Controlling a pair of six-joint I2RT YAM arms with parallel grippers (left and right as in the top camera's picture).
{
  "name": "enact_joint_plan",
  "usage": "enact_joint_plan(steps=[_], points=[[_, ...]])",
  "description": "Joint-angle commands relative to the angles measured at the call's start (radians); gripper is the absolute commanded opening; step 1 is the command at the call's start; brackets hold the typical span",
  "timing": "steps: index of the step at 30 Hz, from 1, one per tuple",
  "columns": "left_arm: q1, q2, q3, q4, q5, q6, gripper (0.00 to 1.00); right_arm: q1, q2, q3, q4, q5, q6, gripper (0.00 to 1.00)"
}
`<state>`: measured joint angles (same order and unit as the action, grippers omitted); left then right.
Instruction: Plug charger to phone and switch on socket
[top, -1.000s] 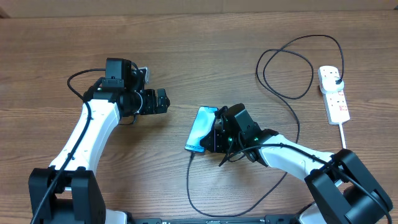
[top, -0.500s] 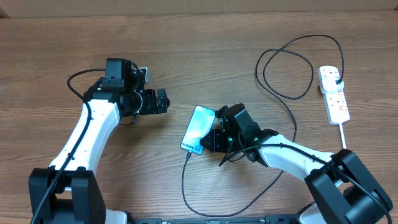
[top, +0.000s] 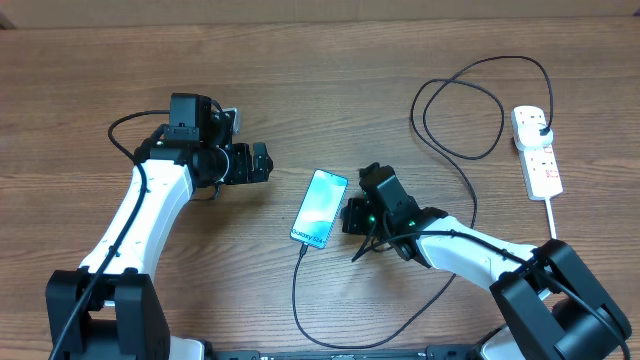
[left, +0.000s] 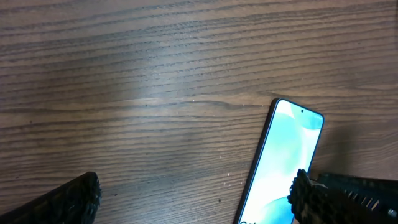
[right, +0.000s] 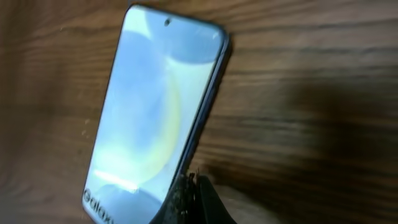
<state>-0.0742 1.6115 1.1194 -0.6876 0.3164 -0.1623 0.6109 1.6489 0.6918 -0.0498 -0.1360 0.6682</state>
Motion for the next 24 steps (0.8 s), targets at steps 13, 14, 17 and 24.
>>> enact_joint_plan(steps=[13,14,17,24], points=[[0.003,-0.024,0.02,0.001,-0.013,-0.002,0.99,0.007,0.111,0.015,0.119,0.097,0.061,0.04],[0.003,-0.024,0.02,0.0,-0.013,-0.002,0.99,0.007,0.125,0.015,0.142,0.088,0.061,0.04],[0.003,-0.024,0.02,0.001,-0.013,-0.002,0.99,0.007,0.149,0.015,0.187,0.082,0.061,0.04],[0.003,-0.024,0.02,0.0,-0.013,-0.002,1.0,0.007,0.15,0.015,0.243,0.083,0.009,0.04]])
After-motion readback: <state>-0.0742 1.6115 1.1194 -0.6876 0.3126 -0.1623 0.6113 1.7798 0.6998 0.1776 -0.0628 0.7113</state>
